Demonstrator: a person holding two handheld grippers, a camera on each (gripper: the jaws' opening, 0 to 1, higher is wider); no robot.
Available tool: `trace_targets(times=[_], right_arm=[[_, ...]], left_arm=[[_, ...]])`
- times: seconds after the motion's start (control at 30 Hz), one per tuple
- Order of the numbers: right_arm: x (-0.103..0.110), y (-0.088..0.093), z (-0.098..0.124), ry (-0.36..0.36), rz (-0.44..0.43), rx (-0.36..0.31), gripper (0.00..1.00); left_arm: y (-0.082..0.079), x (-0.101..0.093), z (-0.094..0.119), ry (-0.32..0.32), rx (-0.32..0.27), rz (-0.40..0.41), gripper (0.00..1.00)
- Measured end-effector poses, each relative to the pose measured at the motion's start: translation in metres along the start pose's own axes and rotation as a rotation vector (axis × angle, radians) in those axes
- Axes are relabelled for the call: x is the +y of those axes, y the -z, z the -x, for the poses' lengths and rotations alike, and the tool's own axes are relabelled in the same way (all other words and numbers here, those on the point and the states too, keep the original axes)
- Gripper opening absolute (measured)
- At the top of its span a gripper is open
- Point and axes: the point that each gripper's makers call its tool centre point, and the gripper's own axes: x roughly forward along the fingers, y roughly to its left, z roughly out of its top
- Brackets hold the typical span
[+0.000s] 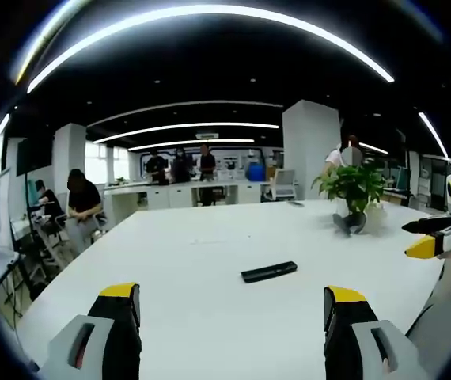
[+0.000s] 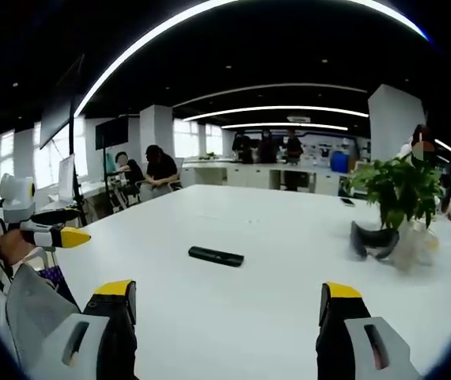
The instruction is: Press the specified remote control buttons in sequence, fully releasing each button before pressing the next.
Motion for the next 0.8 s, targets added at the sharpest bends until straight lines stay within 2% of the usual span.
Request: trace_targets(times=[0.23, 0.8], right_arm=[[0.0003, -0.0018, 0.0007, 0.007, 0.014, -0.002, 0.96], [0.0013, 0.0005, 0.0017, 0.011, 0.014, 0.008, 0.96]], left_arm=[[0.0005, 0.0001, -0.0018, 0.013, 0.008, -0.020, 1.00], [0.0054, 0.0000, -0.0051, 0.015, 0.015, 0.000, 1.00]])
